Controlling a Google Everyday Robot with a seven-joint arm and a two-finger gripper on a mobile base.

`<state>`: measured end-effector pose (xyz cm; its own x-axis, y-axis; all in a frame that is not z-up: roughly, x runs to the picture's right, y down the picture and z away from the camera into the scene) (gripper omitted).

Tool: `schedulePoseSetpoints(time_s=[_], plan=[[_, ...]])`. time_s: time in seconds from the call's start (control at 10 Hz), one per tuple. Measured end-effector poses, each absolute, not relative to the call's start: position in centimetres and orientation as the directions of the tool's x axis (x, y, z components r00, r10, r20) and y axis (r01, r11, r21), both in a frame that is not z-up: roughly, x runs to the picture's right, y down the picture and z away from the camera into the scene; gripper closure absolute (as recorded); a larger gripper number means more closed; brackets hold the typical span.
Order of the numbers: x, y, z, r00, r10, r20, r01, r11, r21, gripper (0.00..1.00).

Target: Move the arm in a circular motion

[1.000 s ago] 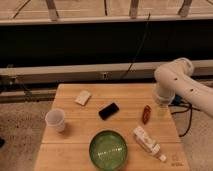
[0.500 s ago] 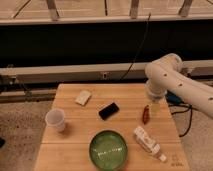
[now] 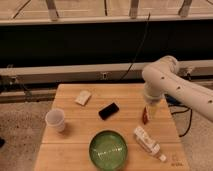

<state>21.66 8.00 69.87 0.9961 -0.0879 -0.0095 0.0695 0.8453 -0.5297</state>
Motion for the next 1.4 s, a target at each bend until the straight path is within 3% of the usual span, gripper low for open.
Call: schedulePoseSetpoints(time_s=[0.7, 1.1, 1.4], plan=[[20.4, 6.4, 70.4, 0.992, -0.127, 0.014, 0.116, 0.846, -0.521, 0.2], [20.1, 8.3, 68.9, 0.99, -0.139, 0.029, 0.133, 0.841, -0.525, 0.2], [19.5, 7.5, 69.4, 0.987, -0.157, 0.042, 0.155, 0.842, -0.517, 0.2]])
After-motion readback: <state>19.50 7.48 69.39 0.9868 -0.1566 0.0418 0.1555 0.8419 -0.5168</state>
